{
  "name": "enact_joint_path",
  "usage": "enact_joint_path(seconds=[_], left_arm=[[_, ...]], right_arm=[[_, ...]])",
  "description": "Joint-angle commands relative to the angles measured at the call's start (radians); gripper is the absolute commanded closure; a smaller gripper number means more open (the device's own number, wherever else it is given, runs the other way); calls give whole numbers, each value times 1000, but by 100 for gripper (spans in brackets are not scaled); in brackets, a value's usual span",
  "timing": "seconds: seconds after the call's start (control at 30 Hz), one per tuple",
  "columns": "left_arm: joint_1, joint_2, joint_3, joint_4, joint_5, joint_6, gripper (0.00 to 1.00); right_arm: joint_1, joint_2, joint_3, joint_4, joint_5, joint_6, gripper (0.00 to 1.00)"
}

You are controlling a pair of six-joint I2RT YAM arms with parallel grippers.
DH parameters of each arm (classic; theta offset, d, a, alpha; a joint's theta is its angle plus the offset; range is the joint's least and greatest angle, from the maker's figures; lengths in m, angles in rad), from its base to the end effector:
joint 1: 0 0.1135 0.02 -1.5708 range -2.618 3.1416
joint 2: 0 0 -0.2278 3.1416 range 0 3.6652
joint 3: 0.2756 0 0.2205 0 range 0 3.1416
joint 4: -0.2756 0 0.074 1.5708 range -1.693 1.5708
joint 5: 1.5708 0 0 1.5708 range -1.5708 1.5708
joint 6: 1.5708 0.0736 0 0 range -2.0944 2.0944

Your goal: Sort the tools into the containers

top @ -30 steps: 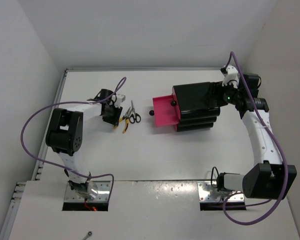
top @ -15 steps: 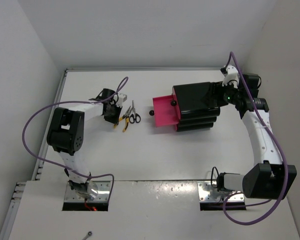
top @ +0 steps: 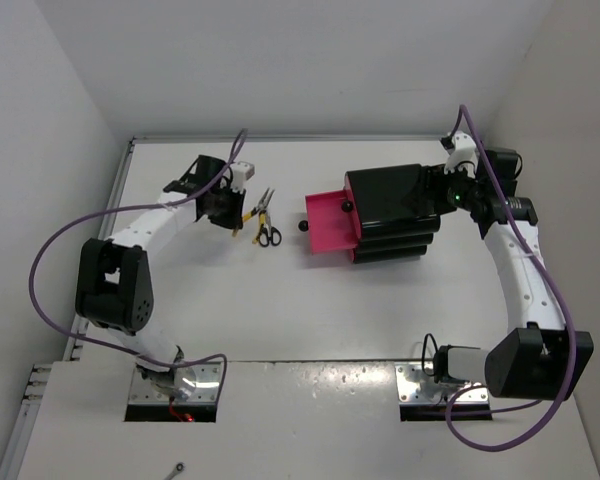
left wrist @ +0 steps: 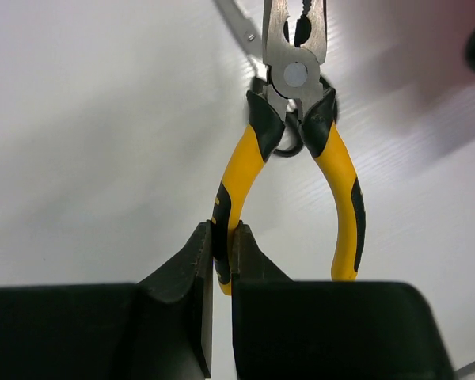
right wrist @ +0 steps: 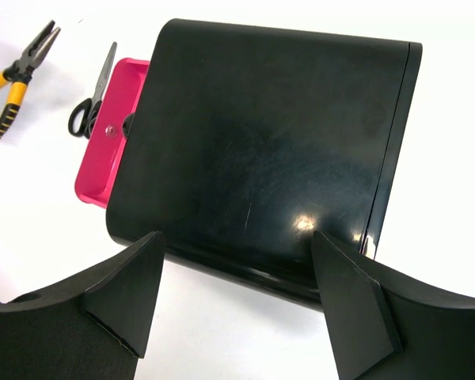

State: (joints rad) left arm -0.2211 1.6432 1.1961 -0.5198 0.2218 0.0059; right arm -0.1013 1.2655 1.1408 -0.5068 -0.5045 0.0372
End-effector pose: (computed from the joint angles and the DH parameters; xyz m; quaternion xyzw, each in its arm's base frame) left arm 0.3248 -0.0896 0.1831 0.1402 0.9391 -0.1368 0.2825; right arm 0.2834 0.0069 0.2822 -0.0529 0.8693 0.2084 0.4452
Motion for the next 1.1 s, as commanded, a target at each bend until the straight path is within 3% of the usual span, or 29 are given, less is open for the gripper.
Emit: enact_joint_path(seconds=[0.0,0.43,1.07], left_arm=[[-55,-52,88,-45,59,-21,100],[-280,104,401,-239,11,19,100],[-331,333,625,-345,31,9,100]], right_arm=[[6,-38,-7,22,-5,-3,25],[6,-38,-7,22,-14,6,25],[6,-48,-26,13,-14,-3,25]])
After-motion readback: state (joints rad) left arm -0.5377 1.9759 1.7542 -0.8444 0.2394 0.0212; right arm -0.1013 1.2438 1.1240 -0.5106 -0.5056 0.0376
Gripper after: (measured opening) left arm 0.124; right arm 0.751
